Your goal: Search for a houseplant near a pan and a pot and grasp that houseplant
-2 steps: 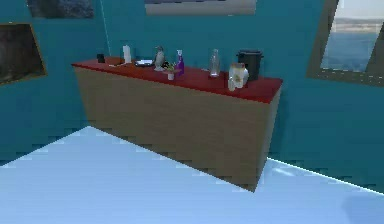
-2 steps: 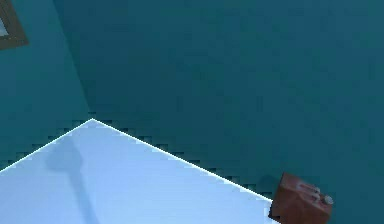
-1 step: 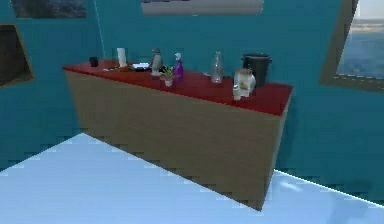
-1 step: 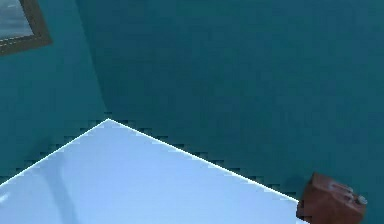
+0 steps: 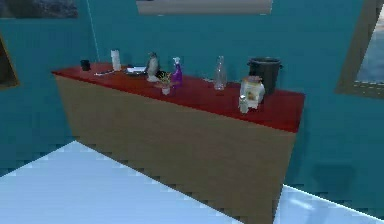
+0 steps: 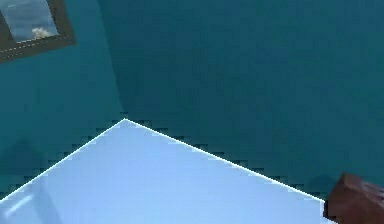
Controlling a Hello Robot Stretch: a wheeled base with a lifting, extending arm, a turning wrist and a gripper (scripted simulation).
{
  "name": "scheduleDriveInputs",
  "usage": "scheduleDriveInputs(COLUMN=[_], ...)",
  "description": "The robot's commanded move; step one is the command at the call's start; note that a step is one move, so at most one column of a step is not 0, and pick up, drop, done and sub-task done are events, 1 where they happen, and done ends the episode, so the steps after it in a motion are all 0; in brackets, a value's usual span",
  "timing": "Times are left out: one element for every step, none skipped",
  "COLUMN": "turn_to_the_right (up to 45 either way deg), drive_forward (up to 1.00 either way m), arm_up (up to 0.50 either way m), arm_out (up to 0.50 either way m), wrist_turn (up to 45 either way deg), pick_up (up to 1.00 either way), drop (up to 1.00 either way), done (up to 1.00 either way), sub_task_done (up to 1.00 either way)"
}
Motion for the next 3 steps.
scheduleDriveInputs(turn_to_the_right=[45.0, 27.0, 0.0], drive_forward=[0.00, 0.00, 0.20], arm_up=[0.00, 0.00, 0.00], arm_out=[0.00, 0.00, 0.00], wrist_turn=[0.0, 0.0, 0.0], pick_up=[0.00, 0.00, 0.00], drop=[0.00, 0.00, 0.00], done=[0.00, 0.00, 0.00], sub_task_done=[0.00, 0.00, 0.00])
